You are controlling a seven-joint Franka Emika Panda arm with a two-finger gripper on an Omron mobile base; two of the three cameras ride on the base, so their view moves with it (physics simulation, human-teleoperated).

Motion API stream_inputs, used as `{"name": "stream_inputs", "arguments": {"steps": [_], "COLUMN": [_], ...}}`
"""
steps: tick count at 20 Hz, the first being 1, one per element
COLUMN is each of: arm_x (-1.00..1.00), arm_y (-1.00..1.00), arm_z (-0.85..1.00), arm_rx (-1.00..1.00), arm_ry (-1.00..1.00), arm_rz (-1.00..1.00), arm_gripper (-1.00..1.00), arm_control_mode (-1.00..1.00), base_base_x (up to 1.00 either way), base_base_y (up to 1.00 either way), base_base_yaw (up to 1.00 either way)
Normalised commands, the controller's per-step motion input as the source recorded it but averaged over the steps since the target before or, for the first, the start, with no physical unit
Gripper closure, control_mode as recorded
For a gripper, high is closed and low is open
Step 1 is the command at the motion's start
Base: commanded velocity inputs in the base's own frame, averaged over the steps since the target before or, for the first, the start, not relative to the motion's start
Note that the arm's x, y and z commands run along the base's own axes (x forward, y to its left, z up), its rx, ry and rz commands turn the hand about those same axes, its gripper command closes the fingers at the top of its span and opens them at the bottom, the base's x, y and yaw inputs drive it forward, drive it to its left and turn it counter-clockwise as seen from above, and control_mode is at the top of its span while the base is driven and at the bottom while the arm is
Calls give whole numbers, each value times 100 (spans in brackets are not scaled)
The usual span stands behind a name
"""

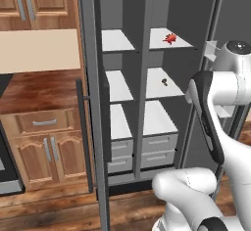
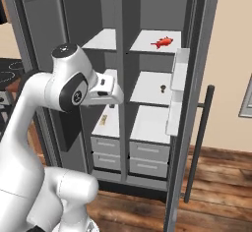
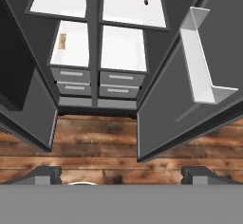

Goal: Pick up the frozen fish from the freezer, place it on any shelf in the fridge, and close the fridge and freezer doors when done.

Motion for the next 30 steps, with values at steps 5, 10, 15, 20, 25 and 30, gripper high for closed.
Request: {"name": "stream_inputs", "arguments": {"steps": [5,10,15,20,25,30], "arm_x": [0,-22,-42,-100,-96,-58], "arm_y": [0,0,0,48,100,100], "arm_z": [0,0,0,0,1,0], "arm_rx": [0,0,0,0,0,0], "arm_ry": [0,0,-2,-24,-34,-36], "arm_rz": [0,0,0,12,16,7], "arm_gripper": [-100,-100,-100,-100,-100,-100], "arm_control_mode": [100,-100,-100,-100,-100,-100], "base_base_x": [-33,0,0,0,0,0], "base_base_y": [0,0,0,0,0,0], "base_base_yaw": [0,0,0,0,0,0]}}
